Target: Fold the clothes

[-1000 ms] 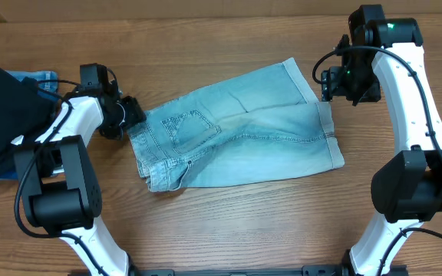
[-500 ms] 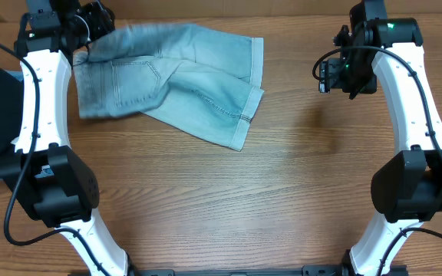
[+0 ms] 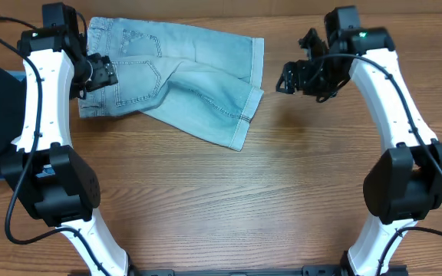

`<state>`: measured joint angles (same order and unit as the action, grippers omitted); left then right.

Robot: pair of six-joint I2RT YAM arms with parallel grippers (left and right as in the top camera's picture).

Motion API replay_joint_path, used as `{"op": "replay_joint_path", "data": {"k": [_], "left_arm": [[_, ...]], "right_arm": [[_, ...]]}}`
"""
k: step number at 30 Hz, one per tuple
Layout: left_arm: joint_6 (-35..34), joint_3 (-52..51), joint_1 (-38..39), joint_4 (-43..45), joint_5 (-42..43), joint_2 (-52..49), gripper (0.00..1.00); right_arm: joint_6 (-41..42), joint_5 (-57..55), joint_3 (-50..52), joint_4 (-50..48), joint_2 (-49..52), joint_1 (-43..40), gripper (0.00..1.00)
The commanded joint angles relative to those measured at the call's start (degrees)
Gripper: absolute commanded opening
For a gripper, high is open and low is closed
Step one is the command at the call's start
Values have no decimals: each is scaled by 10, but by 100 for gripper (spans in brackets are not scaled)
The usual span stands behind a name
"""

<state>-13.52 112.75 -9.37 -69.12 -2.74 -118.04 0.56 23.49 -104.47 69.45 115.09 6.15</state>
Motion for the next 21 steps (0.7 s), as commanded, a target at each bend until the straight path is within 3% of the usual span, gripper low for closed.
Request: {"op": "replay_joint_path", "data": {"k": [1,7,21], "left_arm": [[-8,-3,3,0,-40,-1,87],[-8,-3,3,-8,-36,-64,87],[-8,-3,3,-12,-36,-92,88]], "right_arm": [[19,57,69,-61,2,10,83],[21,112,144,-150,2,49,82],[55,31,145,-287,66,96,79]]}}
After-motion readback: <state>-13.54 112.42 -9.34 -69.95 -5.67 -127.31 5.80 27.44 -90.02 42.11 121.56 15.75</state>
